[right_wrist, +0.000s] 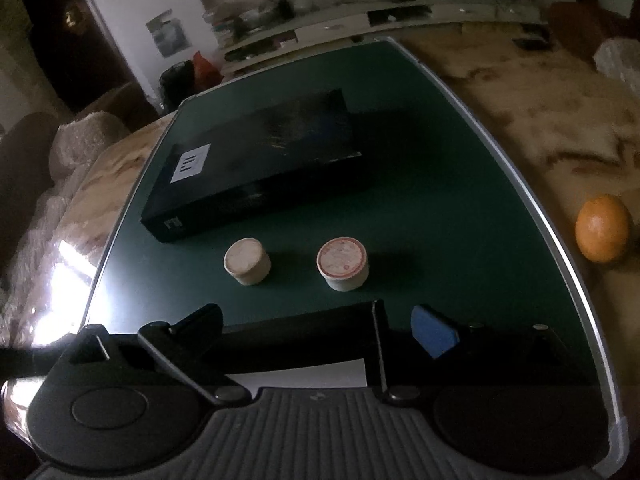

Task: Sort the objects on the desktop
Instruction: 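Carry the pink-lidded container over the tray and open the left tool, then close the right tool on the red-labelled container and lift it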

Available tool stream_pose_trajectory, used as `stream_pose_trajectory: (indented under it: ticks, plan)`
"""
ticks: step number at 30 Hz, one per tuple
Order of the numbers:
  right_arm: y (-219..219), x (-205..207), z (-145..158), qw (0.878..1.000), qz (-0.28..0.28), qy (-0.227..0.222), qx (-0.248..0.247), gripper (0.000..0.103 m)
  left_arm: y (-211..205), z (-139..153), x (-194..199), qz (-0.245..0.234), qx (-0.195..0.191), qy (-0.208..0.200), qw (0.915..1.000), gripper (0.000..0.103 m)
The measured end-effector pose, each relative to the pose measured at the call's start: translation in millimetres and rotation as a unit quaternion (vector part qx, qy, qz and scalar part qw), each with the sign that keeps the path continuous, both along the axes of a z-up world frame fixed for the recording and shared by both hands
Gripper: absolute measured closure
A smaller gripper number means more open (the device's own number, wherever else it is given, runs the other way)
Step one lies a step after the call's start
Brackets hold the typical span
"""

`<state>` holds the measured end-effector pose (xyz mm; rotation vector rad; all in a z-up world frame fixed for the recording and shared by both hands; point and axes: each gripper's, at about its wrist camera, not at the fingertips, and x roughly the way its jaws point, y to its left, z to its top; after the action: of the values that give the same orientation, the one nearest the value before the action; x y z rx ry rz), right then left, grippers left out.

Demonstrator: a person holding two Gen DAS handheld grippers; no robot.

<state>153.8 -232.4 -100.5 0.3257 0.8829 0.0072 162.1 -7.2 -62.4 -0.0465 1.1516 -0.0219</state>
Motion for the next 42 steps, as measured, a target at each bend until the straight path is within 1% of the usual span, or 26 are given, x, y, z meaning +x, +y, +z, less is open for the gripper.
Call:
stream_pose_trajectory:
  ticks: [4,8,15,19,25,26,27,29,31,33,34,36,38,42]
  plan:
    - [3.8,-1.6,3.1,1.000,0.007,-0.002,0.004,0.000,-1.0,-22.3,-15.4,-0.003,0.000,0.032,0.9995,0.063]
    - [5.2,-4.8,8.6,1.000,0.010,-0.011,-0.004,0.000,-4.0,-46.4,-20.4,-0.006,0.000,0.058,0.9983,0.063]
    - [3.9,-5.6,12.3,0.999,0.009,-0.034,-0.022,0.000,-9.4,-70.2,-19.7,-0.012,0.009,0.057,0.9983,0.063]
    - [3.4,-1.4,9.5,0.999,0.018,-0.028,-0.021,0.000,-10.5,-76.4,-18.8,-0.011,0.031,0.042,0.9986,0.063]
    - [-1.9,11.4,3.5,0.999,0.024,-0.016,-0.018,0.000,-12.6,-77.9,-19.6,-0.018,0.034,0.045,0.9982,0.062]
    - [-3.4,15.2,2.3,0.999,0.024,-0.012,-0.019,0.000,-12.9,-78.0,-19.9,-0.020,0.035,0.045,0.9982,0.059]
    - [-4.7,19.1,0.9,0.999,0.023,-0.008,-0.021,0.000,-13.3,-78.0,-19.8,-0.024,0.033,0.043,0.9982,0.051]
    - [-6.3,27.9,-2.0,0.999,0.027,0.000,-0.026,0.000,-15.3,-77.3,-21.3,-0.032,0.037,0.031,0.9983,0.044]
    - [-5.7,36.4,-5.1,0.999,0.031,0.007,-0.034,0.000,-16.1,-75.7,-22.8,-0.036,0.036,0.024,0.9984,0.042]
    - [-3.9,44.6,-8.0,0.998,0.035,0.011,-0.047,0.000,-15.1,-72.5,-24.4,-0.037,0.023,0.023,0.9988,0.036]
    - [-2.4,48.6,-9.5,0.998,0.036,0.013,-0.055,0.000,-14.3,-70.8,-25.3,-0.038,0.019,0.023,0.9988,0.035]
    - [1.2,56.7,-13.8,0.997,0.040,0.019,-0.068,0.003,-13.1,-66.9,-27.2,-0.038,0.014,0.021,0.9990,0.033]
    - [4.0,63.0,-20.2,0.996,0.041,0.027,-0.076,0.010,-11.7,-62.7,-30.9,-0.037,0.010,0.017,0.9991,0.032]
    - [9.6,75.5,-33.0,0.994,0.043,0.043,-0.091,0.016,-7.2,-54.8,-36.4,-0.038,-0.005,0.010,0.9992,0.028]
